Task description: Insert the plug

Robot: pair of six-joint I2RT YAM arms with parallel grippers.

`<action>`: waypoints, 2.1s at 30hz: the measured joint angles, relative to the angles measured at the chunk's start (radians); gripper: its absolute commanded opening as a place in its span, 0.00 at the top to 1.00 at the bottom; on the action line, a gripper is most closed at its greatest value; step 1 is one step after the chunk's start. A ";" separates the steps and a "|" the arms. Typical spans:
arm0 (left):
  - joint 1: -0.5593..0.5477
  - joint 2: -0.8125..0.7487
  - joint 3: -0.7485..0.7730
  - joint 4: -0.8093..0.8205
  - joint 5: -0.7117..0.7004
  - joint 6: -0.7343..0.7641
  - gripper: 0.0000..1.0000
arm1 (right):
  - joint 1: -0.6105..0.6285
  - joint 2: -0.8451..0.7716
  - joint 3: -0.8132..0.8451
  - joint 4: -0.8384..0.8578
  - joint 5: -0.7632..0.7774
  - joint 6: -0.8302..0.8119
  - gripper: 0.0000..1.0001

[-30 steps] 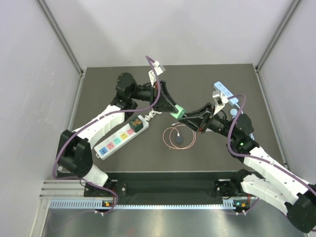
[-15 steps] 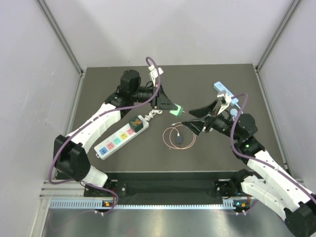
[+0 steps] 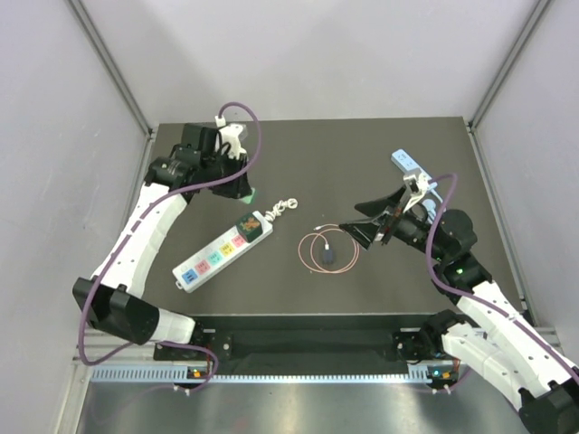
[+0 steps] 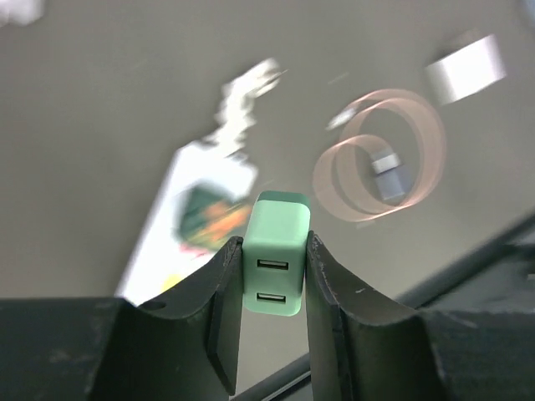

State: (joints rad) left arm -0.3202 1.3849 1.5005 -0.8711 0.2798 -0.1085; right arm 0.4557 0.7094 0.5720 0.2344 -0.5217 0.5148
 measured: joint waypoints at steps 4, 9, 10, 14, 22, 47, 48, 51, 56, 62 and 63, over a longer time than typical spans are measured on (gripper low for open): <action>0.037 0.040 -0.021 -0.084 -0.092 0.168 1.00 | -0.001 -0.001 -0.001 0.001 -0.019 -0.003 0.00; 0.074 0.080 -0.072 -0.129 -0.117 0.353 1.00 | -0.001 0.000 -0.003 0.004 -0.056 -0.003 0.00; 0.087 0.080 -0.084 -0.129 -0.107 0.396 1.00 | -0.001 0.000 -0.003 0.005 -0.064 -0.003 0.00; 0.125 0.048 -0.164 -0.112 -0.057 0.562 1.00 | -0.001 0.000 -0.016 0.013 -0.086 -0.003 0.00; 0.137 0.008 -0.364 -0.093 0.007 0.735 1.00 | -0.002 0.002 -0.024 0.010 -0.110 -0.008 0.00; 0.163 -0.010 -0.508 0.101 -0.039 0.787 1.00 | -0.002 0.009 -0.024 0.008 -0.130 -0.019 0.00; 0.163 -0.010 -0.508 0.101 -0.038 0.786 1.00 | -0.002 0.011 -0.024 0.008 -0.130 -0.019 0.00; 0.163 -0.003 -0.508 0.101 -0.033 0.784 1.00 | -0.002 0.012 -0.024 0.005 -0.130 -0.025 0.00; 0.163 -0.001 -0.513 0.101 -0.027 0.772 1.00 | -0.002 0.012 -0.024 0.004 -0.130 -0.025 0.00; 0.163 -0.002 -0.533 0.111 -0.023 0.761 1.00 | -0.002 0.012 -0.024 0.003 -0.131 -0.026 0.00; 0.163 -0.002 -0.538 0.117 -0.021 0.760 1.00 | -0.002 0.012 -0.024 0.003 -0.131 -0.026 0.00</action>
State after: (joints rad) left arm -0.1577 1.3834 0.9627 -0.7536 0.2592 0.6518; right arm 0.4538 0.7216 0.5480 0.2379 -0.6525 0.4892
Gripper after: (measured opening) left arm 0.353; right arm 0.996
